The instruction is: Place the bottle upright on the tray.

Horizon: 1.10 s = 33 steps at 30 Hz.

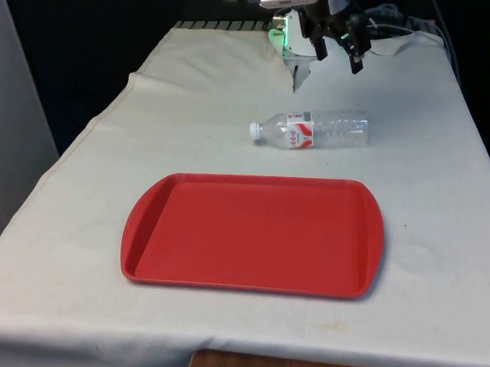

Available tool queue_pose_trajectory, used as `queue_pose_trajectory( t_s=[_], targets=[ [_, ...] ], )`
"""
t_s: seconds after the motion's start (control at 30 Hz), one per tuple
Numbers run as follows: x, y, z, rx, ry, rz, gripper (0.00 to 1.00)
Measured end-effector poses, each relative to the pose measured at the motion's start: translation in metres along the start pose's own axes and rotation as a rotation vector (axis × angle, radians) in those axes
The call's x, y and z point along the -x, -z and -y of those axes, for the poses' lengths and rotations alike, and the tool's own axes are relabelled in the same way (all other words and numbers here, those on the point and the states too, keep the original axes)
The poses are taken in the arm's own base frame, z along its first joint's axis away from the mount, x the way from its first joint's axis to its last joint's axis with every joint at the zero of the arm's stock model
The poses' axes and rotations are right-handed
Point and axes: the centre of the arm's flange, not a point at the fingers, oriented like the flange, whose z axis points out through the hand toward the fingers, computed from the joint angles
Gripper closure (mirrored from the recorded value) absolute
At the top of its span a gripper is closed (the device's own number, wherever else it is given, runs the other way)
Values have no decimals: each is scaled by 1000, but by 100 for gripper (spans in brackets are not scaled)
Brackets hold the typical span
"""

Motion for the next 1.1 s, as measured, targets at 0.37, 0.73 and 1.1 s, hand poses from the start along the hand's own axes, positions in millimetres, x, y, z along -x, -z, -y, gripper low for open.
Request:
queue_pose_trajectory(
  t_s=[0.37, 0.73, 1.1],
  targets=[
    [-5, -4, -4, -3, -70, 12, 0],
    [-14, -6, -6, -4, -123, 14, 0],
    [-32, -14, -3, 4, -159, 21, 0]
  ],
)
